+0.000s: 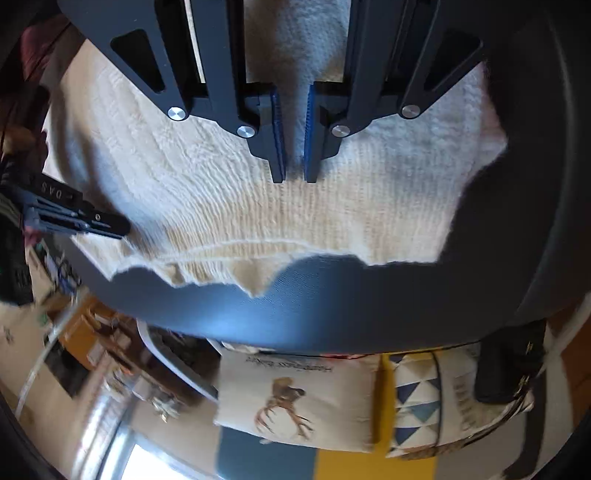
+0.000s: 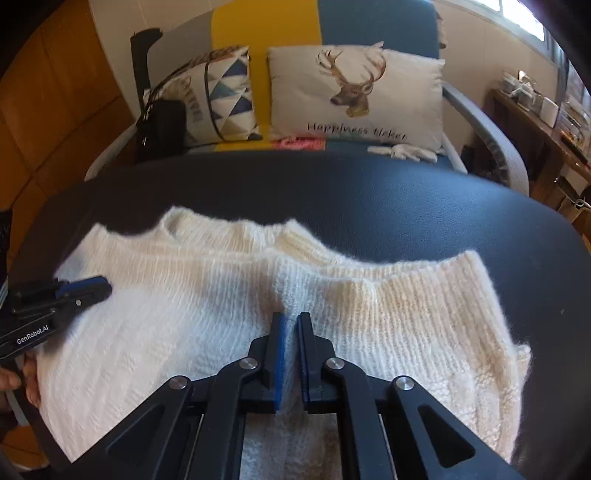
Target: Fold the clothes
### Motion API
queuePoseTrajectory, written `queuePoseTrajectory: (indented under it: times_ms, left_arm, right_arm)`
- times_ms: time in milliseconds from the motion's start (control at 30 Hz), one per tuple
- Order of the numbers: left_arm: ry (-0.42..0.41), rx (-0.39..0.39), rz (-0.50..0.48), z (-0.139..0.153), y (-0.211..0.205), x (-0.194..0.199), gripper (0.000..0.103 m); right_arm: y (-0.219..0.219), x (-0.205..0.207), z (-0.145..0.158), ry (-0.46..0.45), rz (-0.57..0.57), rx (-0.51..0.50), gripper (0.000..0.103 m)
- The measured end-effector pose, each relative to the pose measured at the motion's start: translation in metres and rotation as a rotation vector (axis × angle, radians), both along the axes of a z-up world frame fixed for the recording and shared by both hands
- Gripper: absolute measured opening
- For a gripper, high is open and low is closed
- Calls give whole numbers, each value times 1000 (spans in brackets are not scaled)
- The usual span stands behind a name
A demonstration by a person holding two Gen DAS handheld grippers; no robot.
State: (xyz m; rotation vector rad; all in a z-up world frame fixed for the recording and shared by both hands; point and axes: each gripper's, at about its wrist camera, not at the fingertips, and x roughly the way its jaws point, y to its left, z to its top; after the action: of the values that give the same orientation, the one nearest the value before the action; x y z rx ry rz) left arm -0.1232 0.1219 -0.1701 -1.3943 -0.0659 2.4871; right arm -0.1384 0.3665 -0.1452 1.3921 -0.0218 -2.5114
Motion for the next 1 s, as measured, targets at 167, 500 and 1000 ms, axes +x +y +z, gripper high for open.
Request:
queuePoseTrajectory:
  times_ms: [167, 500, 1000]
  left_arm:
    - [36, -40, 38, -2, -1, 2, 7]
    - [51, -31, -59, 9, 3, 15, 9]
    - [22, 8, -174, 27, -17, 36, 12]
  right_arm:
    - [-3, -6, -15, -2, -28, 54, 5]
    - [51, 6, 4, 0, -122, 69, 16]
    - [93, 58, 15, -35, -196, 8, 21]
